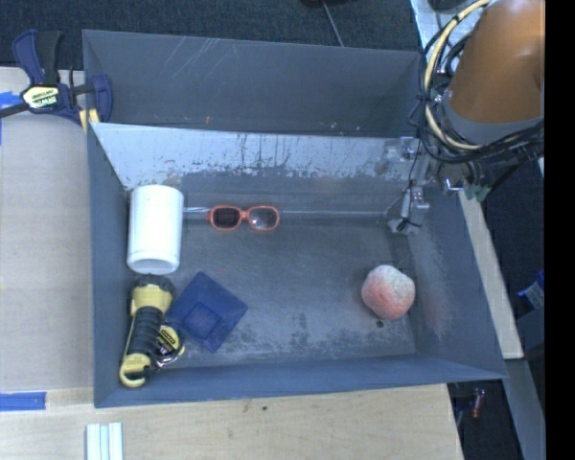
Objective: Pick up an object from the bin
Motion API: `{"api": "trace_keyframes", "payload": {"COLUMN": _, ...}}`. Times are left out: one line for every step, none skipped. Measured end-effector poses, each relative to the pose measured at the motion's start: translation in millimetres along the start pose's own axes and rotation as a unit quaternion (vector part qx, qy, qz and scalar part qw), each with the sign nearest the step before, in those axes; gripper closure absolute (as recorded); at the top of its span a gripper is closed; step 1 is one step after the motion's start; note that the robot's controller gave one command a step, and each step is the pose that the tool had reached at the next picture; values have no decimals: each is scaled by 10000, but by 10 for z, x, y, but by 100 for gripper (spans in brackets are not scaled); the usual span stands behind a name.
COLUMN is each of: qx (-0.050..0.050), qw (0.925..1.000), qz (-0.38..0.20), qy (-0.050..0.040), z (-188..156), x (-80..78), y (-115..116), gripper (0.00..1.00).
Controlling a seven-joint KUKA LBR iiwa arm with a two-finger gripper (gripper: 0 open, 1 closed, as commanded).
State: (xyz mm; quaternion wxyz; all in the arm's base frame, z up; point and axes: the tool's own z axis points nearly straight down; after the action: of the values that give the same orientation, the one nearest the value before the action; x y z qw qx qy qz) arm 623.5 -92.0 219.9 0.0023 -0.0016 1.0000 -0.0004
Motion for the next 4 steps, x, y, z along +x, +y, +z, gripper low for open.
{"api": "trace_keyframes", "payload": {"qx": 0, "qw": 10000, "qz": 0, "qy": 0, "z": 0, "x": 0, "y": 0, "gripper": 0}}
{"api": "trace_keyframes", "payload": {"qx": -5, "qw": 10000, "qz": 84, "qy": 4, "z": 412, "x": 158, "y": 140, "gripper": 0}}
{"api": "trace_keyframes", "payload": {"qx": 4, "qw": 9999, "qz": 100, "qy": -44, "z": 499, "x": 313, "y": 263, "gripper": 0}}
{"api": "trace_keyframes", "payload": {"qx": 4, "qw": 9999, "qz": 143, "qy": -22, "z": 1044, "x": 535, "y": 165, "gripper": 0}}
